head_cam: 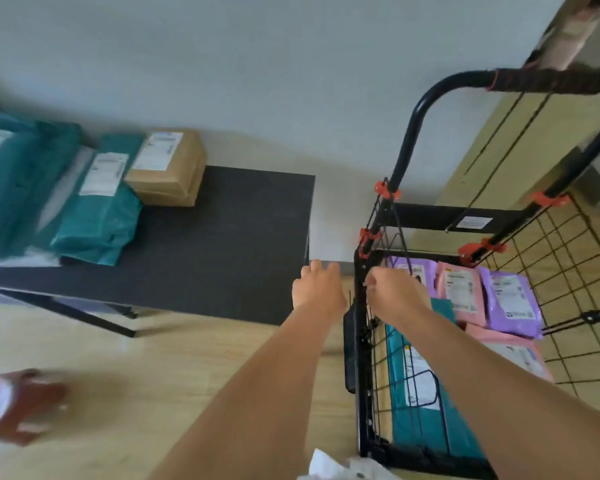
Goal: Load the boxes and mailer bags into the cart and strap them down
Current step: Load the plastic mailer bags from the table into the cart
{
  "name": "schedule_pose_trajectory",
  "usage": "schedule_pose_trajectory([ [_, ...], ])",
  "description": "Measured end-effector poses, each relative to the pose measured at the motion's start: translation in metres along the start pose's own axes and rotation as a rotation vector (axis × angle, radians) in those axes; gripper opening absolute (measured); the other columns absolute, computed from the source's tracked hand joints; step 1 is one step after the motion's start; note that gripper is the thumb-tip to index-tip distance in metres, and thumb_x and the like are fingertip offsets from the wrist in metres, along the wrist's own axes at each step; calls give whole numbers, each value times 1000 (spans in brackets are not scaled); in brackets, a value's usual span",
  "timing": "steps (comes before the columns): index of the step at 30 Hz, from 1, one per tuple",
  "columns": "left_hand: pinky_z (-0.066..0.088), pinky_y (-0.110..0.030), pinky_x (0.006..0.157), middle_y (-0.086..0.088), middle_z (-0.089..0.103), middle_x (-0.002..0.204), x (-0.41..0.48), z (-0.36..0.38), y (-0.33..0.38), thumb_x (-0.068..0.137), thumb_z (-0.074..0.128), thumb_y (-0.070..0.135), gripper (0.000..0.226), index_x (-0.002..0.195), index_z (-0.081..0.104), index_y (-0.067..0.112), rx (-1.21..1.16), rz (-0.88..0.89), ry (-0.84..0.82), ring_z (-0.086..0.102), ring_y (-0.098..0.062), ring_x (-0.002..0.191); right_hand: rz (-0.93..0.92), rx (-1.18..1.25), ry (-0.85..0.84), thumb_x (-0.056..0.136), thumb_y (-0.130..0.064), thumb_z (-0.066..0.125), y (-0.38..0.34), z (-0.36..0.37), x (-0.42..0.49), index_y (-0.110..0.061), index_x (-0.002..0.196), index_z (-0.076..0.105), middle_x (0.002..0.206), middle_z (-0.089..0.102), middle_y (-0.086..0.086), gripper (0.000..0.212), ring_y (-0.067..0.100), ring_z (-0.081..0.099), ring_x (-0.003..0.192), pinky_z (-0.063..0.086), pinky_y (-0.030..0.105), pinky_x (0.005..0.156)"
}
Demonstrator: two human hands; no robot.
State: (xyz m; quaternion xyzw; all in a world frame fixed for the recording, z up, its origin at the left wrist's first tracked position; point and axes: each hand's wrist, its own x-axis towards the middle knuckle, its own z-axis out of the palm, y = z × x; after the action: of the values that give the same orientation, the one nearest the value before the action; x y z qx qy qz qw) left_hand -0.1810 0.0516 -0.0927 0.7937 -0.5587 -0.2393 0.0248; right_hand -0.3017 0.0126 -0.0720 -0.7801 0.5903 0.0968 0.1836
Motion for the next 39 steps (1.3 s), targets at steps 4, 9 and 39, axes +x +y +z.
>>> schedule_pose_trajectory([
  [4, 46, -38, 90, -8, 45, 128, -12, -14, -68, 89, 51, 8, 45, 133, 44, 18, -29, -66, 19, 44, -28, 117, -44, -49, -55, 97, -17, 50, -71, 9, -6, -22, 119, 59, 117, 64, 4, 25, 26, 60, 108, 51, 34, 87],
  [9, 44, -38, 91, -8, 44, 131, -29, -29, -154, 90, 52, 11, 48, 136, 43, 19, -63, -126, 39, 43, -29, 120, -103, -62, -61, 98, -22, 50, -155, 34, -16, -25, 119, 59, 115, 65, 2, 23, 24, 60, 103, 46, 28, 74],
  [39, 42, -35, 84, -4, 51, 122, -20, -132, -415, 98, 44, 25, 30, 127, 49, 19, -220, -394, 374, 48, -23, 113, -285, 141, 30, 100, -41, 49, -441, 66, 42, -27, 103, 60, 90, 62, -6, 19, 12, 59, 77, 50, 29, 63],
])
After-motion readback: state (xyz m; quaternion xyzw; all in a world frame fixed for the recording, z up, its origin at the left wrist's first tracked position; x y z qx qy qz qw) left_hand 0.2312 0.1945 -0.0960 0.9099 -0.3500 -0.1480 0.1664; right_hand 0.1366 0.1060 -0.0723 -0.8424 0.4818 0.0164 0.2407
